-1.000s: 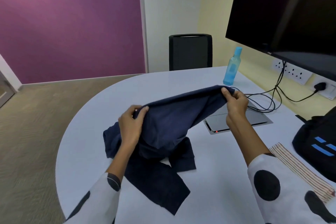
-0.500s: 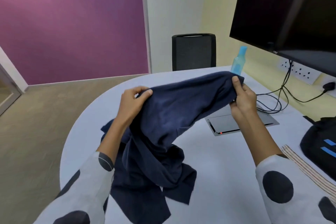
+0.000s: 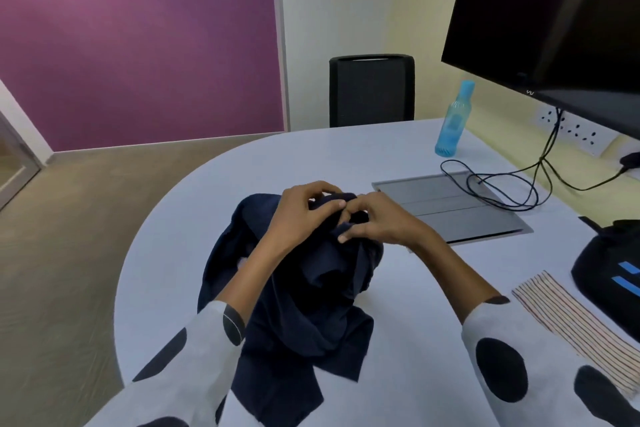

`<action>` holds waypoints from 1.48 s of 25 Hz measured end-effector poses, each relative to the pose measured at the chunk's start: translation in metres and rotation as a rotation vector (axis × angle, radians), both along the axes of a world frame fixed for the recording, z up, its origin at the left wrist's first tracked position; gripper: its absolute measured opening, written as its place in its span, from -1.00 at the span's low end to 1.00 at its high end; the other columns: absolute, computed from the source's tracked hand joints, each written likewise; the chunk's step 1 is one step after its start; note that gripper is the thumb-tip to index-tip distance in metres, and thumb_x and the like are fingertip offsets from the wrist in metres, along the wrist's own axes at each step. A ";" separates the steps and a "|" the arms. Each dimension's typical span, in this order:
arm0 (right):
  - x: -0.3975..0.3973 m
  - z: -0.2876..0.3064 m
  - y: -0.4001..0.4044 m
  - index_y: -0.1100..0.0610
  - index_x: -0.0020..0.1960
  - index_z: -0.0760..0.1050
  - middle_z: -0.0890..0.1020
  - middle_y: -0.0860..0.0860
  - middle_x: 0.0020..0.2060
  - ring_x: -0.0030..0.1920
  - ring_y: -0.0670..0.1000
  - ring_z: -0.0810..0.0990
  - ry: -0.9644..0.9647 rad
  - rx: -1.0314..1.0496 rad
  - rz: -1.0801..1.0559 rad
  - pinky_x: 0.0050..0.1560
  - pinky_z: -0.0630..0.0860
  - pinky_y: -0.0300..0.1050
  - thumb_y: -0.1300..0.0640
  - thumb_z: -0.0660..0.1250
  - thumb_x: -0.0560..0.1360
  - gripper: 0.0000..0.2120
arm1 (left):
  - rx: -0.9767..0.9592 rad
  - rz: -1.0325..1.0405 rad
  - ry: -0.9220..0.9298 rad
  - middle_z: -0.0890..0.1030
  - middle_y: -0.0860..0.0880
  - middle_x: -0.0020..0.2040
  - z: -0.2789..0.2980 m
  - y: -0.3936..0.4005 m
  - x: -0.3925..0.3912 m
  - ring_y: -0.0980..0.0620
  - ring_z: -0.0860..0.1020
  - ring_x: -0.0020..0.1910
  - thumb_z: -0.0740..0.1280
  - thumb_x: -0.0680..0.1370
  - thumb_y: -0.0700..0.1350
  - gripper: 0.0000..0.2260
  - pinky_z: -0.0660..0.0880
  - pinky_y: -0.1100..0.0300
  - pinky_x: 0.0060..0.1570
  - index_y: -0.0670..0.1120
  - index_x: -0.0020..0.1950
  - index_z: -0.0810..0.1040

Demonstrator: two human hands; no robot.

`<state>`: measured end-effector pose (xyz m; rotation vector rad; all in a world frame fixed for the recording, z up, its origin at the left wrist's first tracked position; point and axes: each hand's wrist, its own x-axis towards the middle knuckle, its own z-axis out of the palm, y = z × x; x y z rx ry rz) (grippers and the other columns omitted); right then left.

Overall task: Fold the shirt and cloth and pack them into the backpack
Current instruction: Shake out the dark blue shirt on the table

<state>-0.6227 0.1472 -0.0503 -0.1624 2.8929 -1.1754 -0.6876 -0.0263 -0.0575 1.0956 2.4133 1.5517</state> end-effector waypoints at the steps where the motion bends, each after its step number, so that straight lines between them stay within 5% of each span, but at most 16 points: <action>1: 0.000 -0.001 -0.003 0.04 -0.20 0.65 0.65 -0.03 -0.21 -0.12 -0.02 0.58 0.089 0.053 -0.069 -0.02 0.52 0.11 0.09 0.53 0.30 -0.89 | 0.024 0.090 -0.014 0.65 0.08 -0.21 -0.008 -0.002 0.003 0.18 0.59 -0.24 0.43 0.47 0.01 -0.89 0.47 0.32 -0.21 0.05 -0.04 0.60; 4: -0.002 0.011 -0.002 -0.02 -0.13 0.68 0.65 -0.06 -0.19 -0.11 -0.01 0.58 0.333 0.244 -0.248 -0.07 0.52 0.04 0.04 0.50 0.32 -0.88 | 0.038 0.378 -0.059 0.59 0.07 -0.22 -0.039 -0.008 0.015 0.15 0.55 -0.27 0.41 0.45 -0.03 -0.89 0.43 0.27 -0.28 0.05 -0.11 0.50; 9: 0.002 0.041 0.038 0.10 -0.18 0.69 0.66 -0.05 -0.27 -0.19 0.07 0.61 0.576 0.139 -0.461 -0.17 0.56 0.07 0.02 0.43 0.29 -0.81 | -0.362 0.739 -0.115 0.44 -0.07 0.10 -0.109 -0.040 0.024 -0.15 0.50 -0.03 0.34 0.39 -0.28 -0.69 0.41 0.03 -0.13 -0.03 0.07 0.40; 12: 0.009 0.044 0.054 0.18 -0.15 0.69 0.64 -0.02 -0.29 -0.21 0.04 0.61 0.665 0.007 -0.665 -0.15 0.52 -0.12 0.19 0.45 0.35 -0.89 | -0.440 0.746 -0.120 0.37 -0.14 0.18 -0.095 -0.037 0.015 -0.22 0.51 -0.07 0.31 0.43 -0.31 -0.62 0.45 -0.08 -0.07 -0.08 0.19 0.33; 18: 0.018 0.066 0.092 0.18 -0.11 0.69 0.69 0.07 -0.24 -0.23 -0.04 0.59 0.796 -0.294 -1.030 -0.10 0.56 -0.11 0.10 0.50 0.30 -0.79 | -0.298 0.877 0.594 0.45 -0.18 0.03 0.048 -0.038 -0.065 -0.18 0.44 -0.24 0.27 0.48 -0.36 -0.77 0.28 0.02 -0.22 -0.13 0.08 0.40; 22: 0.014 0.064 0.099 0.17 -0.08 0.68 0.69 0.02 -0.22 -0.21 -0.08 0.59 0.719 -0.448 -1.025 -0.01 0.60 -0.04 0.11 0.54 0.27 -0.75 | -0.349 0.705 0.592 0.59 -0.18 0.01 0.079 -0.044 -0.094 -0.27 0.54 -0.05 0.31 0.54 -0.19 -0.83 0.35 0.03 -0.15 -0.08 0.12 0.54; 26: 0.019 0.041 0.086 0.05 -0.21 0.66 0.68 0.06 -0.26 -0.19 0.01 0.62 0.495 -0.451 -0.820 0.01 0.61 0.09 0.18 0.55 0.28 -0.87 | -0.454 0.459 0.160 0.62 -0.22 -0.01 0.032 -0.046 -0.106 -0.24 0.58 -0.09 0.20 0.45 -0.29 -0.63 0.54 -0.01 -0.18 0.12 0.11 0.46; 28: 0.024 0.037 0.077 0.10 -0.19 0.64 0.66 0.08 -0.27 -0.20 0.02 0.62 0.400 -0.439 -0.718 -0.06 0.61 0.06 0.25 0.53 0.32 -0.88 | -0.745 0.444 0.077 0.60 -0.16 0.08 0.014 -0.044 -0.094 -0.20 0.56 -0.02 0.21 0.49 -0.25 -0.73 0.47 0.05 -0.14 0.08 0.08 0.50; 30: 0.026 0.039 0.070 0.16 -0.15 0.64 0.66 0.08 -0.28 -0.24 -0.04 0.61 0.345 -0.371 -0.644 -0.17 0.58 -0.05 0.27 0.52 0.34 -0.88 | -1.010 0.374 -0.002 0.50 -0.06 0.27 0.000 -0.040 -0.076 -0.19 0.45 0.21 0.33 0.49 -0.14 -0.69 0.37 -0.05 0.12 0.07 0.22 0.48; 33: 0.022 0.046 0.058 0.11 -0.20 0.64 0.64 -0.03 -0.34 -0.34 -0.20 0.56 0.319 -0.308 -0.525 -0.34 0.45 -0.35 0.23 0.54 0.32 -0.89 | -0.802 -0.002 -0.080 0.38 0.11 0.41 -0.019 -0.025 -0.039 -0.09 0.25 0.43 0.53 0.25 0.20 -0.28 0.12 -0.23 0.38 0.26 0.36 0.35; 35: 0.020 0.049 0.054 0.04 -0.24 0.63 0.62 -0.14 -0.39 -0.33 -0.24 0.56 0.295 -0.297 -0.445 -0.33 0.45 -0.39 0.23 0.54 0.32 -0.87 | -0.544 -0.120 -0.116 0.56 0.11 0.25 -0.035 -0.007 -0.017 0.01 0.44 0.30 0.49 0.22 0.32 -0.37 0.33 -0.11 0.32 0.26 0.26 0.47; 37: 0.021 0.048 0.056 0.04 -0.25 0.63 0.62 -0.17 -0.39 -0.27 -0.19 0.59 0.303 -0.308 -0.404 -0.23 0.52 -0.28 0.23 0.54 0.33 -0.87 | -0.510 -0.005 -0.119 0.66 0.02 0.01 -0.043 0.007 -0.003 -0.04 0.59 0.04 0.41 0.41 0.20 -0.65 0.50 0.04 0.06 0.10 0.13 0.61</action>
